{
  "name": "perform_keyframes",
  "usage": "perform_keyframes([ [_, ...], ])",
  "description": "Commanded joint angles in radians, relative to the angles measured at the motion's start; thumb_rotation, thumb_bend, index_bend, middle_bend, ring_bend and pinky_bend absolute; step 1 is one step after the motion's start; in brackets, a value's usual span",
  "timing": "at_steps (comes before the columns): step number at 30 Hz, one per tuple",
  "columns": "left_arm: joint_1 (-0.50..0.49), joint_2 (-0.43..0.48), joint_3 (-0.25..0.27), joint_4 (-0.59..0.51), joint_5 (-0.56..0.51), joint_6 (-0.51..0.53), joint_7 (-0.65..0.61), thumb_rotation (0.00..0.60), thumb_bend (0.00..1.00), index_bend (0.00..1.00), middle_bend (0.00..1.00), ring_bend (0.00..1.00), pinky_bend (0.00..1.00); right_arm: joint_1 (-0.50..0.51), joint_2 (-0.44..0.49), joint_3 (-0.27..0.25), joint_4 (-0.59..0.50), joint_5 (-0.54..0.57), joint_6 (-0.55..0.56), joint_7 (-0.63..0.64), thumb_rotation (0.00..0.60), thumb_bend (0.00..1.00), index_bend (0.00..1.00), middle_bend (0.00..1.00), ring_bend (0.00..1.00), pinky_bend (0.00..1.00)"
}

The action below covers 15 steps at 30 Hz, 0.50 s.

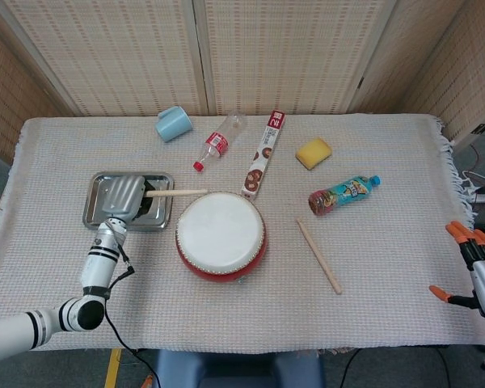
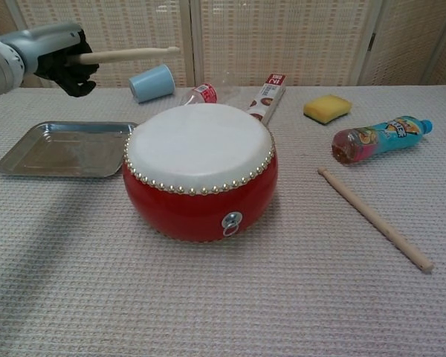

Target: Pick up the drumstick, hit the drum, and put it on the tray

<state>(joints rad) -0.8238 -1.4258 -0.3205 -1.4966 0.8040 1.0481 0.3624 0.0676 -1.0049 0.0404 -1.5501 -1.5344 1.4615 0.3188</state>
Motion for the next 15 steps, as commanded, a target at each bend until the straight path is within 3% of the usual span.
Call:
perform_keyframes([
  [1,-0.003,-0.034,-0.009,0.160,-0.048,-0.078,-0.057,0.600,0.58,1.00,1.00,1.00,1.00,-0.001,0.004,0.003,-0.004,0.001,0.004,-0.005,0.600,0.07,0.00,0.02,0.00,0.07],
  [10,-0.040,-0.141,0.041,0.442,0.028,-0.221,-0.127,0.600,0.58,0.98,1.00,1.00,1.00,0.006,0.009,0.008,-0.021,-0.002,0.004,-0.026,0.600,0.07,0.00,0.02,0.00,0.07],
  [15,-0.072,-0.207,0.056,0.585,0.033,-0.322,-0.143,0.600,0.57,0.92,1.00,0.99,0.90,0.009,0.008,0.007,-0.026,0.010,-0.011,-0.033,0.600,0.07,0.00,0.02,0.00,0.07],
])
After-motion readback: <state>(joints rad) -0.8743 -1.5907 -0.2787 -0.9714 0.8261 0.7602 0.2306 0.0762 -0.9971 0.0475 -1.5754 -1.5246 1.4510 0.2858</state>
